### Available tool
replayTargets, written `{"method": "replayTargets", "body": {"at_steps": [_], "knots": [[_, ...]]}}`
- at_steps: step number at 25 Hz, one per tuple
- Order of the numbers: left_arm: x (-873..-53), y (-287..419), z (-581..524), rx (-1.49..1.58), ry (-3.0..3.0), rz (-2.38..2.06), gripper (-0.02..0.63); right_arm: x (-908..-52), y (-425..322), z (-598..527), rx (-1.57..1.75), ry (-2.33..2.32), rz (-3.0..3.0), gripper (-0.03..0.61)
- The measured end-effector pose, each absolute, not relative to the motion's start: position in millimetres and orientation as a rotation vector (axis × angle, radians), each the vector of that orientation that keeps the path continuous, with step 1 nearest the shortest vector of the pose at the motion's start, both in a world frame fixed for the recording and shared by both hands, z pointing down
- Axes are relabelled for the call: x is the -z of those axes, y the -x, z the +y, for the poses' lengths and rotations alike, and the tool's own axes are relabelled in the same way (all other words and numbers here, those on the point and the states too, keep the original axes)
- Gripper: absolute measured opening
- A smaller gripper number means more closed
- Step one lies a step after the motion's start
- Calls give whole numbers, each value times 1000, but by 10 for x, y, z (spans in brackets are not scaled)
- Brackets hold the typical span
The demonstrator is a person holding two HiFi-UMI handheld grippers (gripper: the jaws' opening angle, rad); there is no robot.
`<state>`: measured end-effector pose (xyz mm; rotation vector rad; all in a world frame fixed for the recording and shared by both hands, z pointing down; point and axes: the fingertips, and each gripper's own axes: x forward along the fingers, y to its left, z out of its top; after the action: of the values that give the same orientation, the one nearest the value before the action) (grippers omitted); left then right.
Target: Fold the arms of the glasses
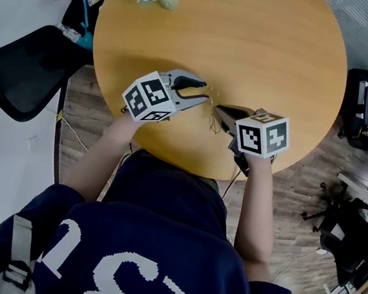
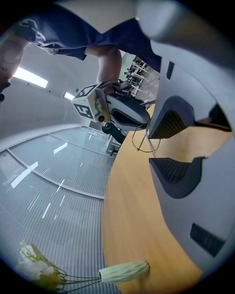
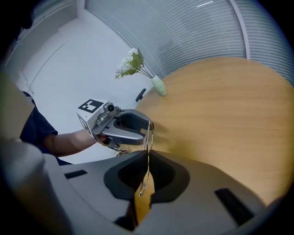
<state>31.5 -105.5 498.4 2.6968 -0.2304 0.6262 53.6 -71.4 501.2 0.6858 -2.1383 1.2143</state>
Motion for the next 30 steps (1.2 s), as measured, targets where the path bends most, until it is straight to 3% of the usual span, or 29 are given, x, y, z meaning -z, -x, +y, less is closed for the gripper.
{"method": "replayTargets", "body": {"at_steps": [15,19,23,30], "knots": [[-4947,-69,-1161,-562,-2659,-421,119,-5008,-845,-900,-1199,-807,-2131,31],[-4842,24,-1160,-464,-2636,-441,34,-5087,-931,-942,-1208,-836,-2122,31],[-4818,129,-1206,-452,-2630,-524,17,-5151,-1008,-970,-1191,-863,-2115,31],[-4811,175,-1185,-439,-2611,-536,15,-5360,-1141,-1099,-832,-892,-2063,31]]}}
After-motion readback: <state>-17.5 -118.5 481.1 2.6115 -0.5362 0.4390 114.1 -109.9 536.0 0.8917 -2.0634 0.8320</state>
